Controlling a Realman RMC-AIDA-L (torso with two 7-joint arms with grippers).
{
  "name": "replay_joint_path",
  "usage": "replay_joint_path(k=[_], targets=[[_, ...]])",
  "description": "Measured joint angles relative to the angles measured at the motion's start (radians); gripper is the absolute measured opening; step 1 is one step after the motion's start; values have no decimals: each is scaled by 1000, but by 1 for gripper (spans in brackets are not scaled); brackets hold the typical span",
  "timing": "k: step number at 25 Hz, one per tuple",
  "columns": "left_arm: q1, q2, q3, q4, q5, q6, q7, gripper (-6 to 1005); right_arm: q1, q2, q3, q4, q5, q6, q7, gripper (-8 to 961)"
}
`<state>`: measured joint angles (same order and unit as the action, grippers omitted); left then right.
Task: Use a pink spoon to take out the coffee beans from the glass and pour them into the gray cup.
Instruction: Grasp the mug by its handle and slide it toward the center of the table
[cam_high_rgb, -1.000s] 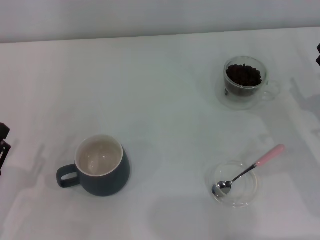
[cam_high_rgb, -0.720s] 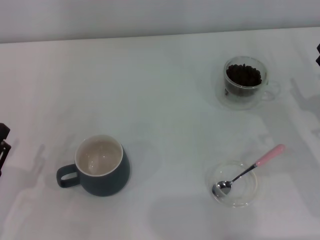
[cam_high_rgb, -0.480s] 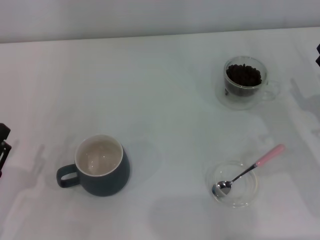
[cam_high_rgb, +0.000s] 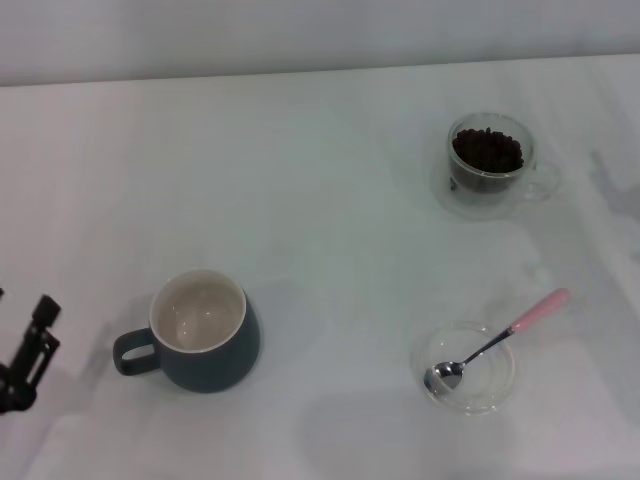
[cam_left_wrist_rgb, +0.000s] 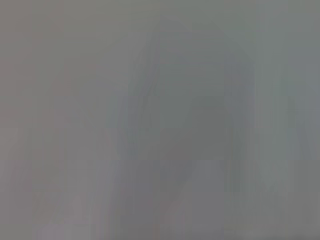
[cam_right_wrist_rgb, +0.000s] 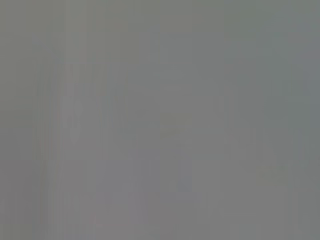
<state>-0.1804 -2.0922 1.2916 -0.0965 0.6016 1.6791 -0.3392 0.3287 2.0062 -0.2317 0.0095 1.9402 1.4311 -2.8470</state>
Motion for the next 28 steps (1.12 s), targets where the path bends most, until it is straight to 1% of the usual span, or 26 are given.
replay_joint_path(k=[5, 10, 12, 17, 23, 28], targets=[[14, 0, 0, -28, 60, -1, 0, 631, 14, 0, 0, -19, 6, -18, 0, 828], [16, 0, 0, -54, 89, -14, 0, 630, 34, 0, 0, -25, 8, -40, -1, 828], [14, -3, 0, -63, 121, -50, -2, 629, 37, 0, 0, -29, 8, -42, 0, 828], [9, -6, 0, -70, 127, -87, -7, 628, 42, 1, 0, -33, 8, -44, 0, 828], [-12, -6, -1, -74, 127, -133, -16, 626, 43, 2, 0, -31, 5, -44, 0, 828], [-54, -3, 0, -75, 152, -187, -62, 624, 44, 2, -2, -26, 5, -47, 0, 828]])
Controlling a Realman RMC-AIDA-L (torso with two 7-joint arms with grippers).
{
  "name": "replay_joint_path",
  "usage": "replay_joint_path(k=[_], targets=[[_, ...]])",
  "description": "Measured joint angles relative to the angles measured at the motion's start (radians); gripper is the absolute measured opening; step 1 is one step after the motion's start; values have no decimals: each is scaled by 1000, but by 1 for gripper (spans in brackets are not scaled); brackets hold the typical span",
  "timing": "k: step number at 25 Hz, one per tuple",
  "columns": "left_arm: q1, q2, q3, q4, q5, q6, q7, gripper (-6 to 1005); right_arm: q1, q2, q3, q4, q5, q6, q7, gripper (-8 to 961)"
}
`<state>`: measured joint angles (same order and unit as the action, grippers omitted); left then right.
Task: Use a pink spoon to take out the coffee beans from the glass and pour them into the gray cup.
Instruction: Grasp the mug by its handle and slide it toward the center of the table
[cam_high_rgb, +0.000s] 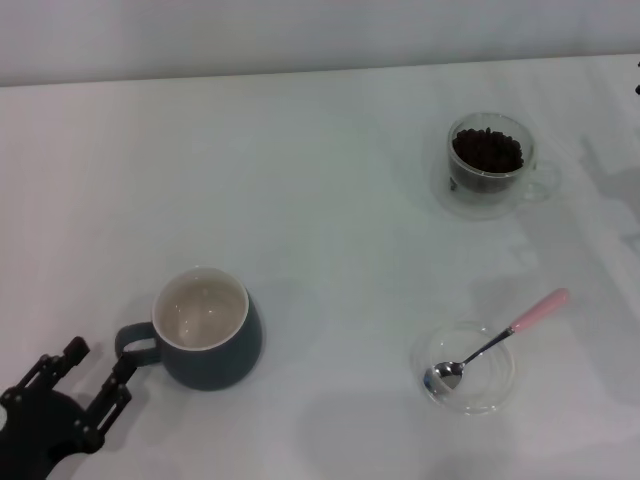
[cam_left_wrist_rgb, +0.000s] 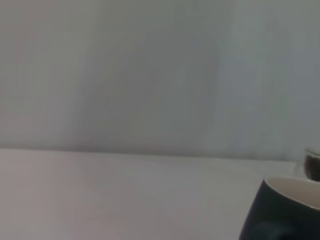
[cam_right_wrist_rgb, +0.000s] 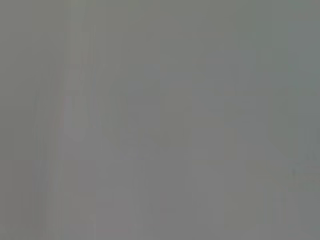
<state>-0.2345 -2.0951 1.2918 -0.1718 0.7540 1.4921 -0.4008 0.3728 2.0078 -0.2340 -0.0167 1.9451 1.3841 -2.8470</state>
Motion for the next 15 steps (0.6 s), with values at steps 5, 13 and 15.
replay_joint_path(k=[5, 13, 15], targets=[[-9, 0, -1, 6, 7, -22, 5, 623, 0, 0, 1, 2, 0, -1, 0, 828], [-35, 2, -7, 11, -2, -42, 2, 622, 2, 2, 2, 11, -1, -12, 0, 828], [-46, 2, -8, 12, -2, -52, 2, 621, 3, 2, 2, 14, 0, -12, 0, 828]])
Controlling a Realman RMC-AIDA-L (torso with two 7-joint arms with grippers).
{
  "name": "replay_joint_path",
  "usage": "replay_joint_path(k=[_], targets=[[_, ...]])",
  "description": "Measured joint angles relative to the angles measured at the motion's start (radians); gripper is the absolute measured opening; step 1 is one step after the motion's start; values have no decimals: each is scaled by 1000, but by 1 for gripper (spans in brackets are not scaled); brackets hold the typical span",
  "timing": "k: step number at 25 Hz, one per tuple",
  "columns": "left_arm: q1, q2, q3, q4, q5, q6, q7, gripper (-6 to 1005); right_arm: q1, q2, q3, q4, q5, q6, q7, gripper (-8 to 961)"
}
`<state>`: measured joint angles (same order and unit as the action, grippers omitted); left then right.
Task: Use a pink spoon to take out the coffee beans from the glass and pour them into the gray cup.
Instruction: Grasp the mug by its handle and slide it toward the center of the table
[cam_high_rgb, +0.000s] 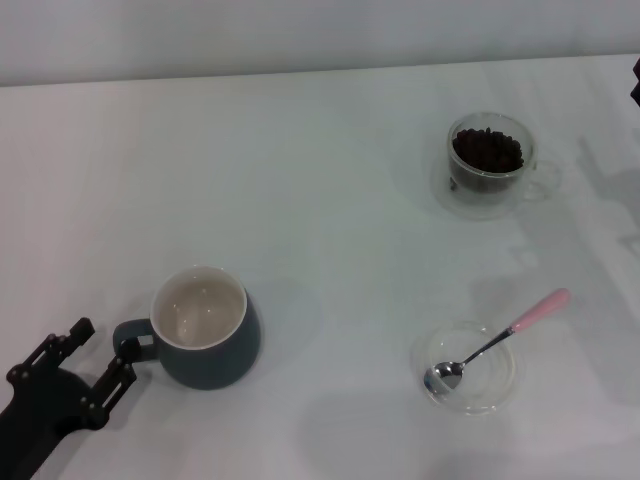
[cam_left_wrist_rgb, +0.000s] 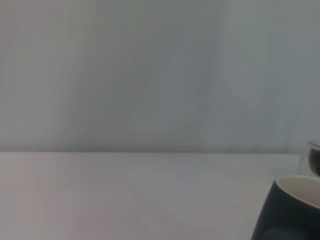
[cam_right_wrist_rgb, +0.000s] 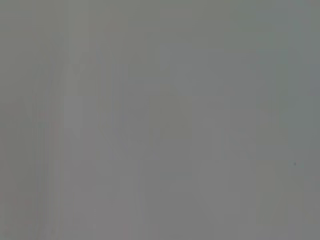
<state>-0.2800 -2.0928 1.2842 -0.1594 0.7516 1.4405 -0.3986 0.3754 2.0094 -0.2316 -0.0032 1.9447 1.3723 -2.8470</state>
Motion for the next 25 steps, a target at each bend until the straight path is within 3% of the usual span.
replay_joint_path(k=[13, 18, 25], targets=[[-20, 0, 5, 11, 11, -26, 9, 609, 2, 2, 0, 12, 3, 0, 0, 827], [-12, -3, 1, 11, 12, -27, 5, 392, 2, 2, 0, 12, 3, 0, 0, 827], [-11, -4, 0, 11, 10, -27, 9, 373, 2, 2, 0, 12, 3, 0, 0, 827]])
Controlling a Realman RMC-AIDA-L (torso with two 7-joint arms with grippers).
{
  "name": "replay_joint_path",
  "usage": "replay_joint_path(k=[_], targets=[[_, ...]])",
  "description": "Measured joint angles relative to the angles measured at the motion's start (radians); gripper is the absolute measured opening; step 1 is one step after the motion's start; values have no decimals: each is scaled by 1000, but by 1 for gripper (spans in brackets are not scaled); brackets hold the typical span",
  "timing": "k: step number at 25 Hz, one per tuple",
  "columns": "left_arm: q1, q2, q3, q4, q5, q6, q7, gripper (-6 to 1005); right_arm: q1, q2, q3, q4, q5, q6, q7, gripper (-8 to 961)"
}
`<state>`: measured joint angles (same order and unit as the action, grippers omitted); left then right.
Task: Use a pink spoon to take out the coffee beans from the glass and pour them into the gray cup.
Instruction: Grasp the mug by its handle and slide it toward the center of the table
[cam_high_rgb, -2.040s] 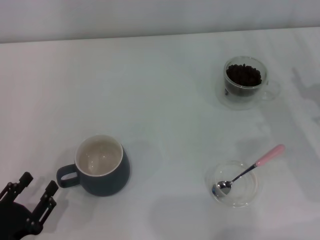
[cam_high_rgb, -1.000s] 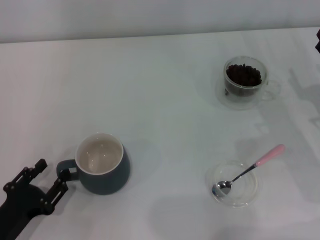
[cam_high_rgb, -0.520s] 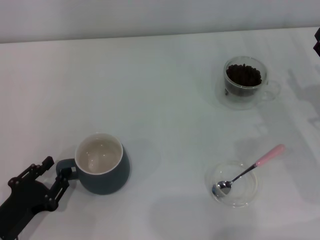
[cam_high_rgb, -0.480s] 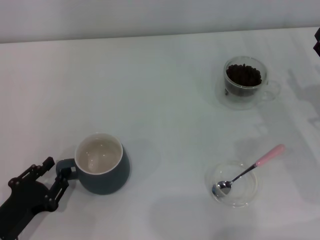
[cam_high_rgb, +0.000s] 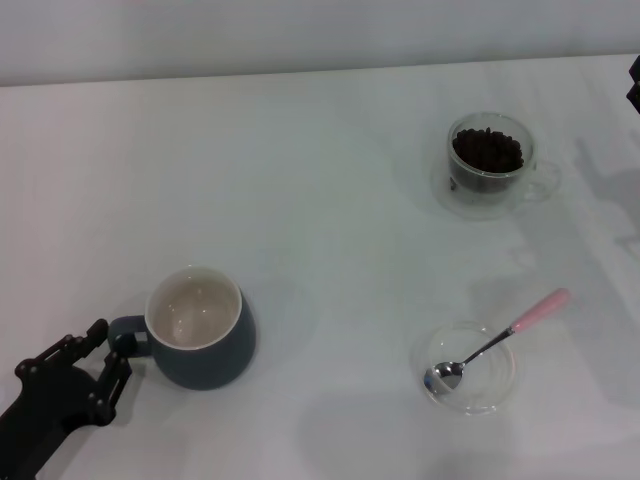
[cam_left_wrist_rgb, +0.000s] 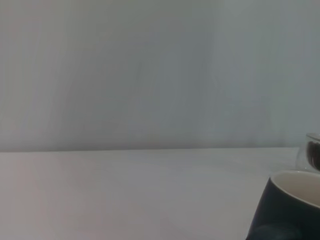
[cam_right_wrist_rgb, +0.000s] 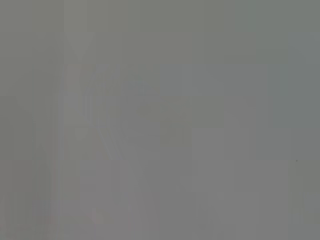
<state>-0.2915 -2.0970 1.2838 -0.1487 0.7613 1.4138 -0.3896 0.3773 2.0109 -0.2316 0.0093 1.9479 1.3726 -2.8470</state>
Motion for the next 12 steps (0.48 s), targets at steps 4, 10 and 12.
replay_joint_path(k=[4, 10, 12], targets=[[-5, 0, 0, 0, -3, 0, -3, 346, -1, 0, 0, 1, -1, 0, 0, 827], [-16, 0, 0, 0, -4, -1, -2, 311, -3, 0, 0, 2, -1, 0, 0, 827], [-20, 0, 0, 0, -4, -1, -4, 308, -3, 0, 0, 2, 0, 0, 0, 827]])
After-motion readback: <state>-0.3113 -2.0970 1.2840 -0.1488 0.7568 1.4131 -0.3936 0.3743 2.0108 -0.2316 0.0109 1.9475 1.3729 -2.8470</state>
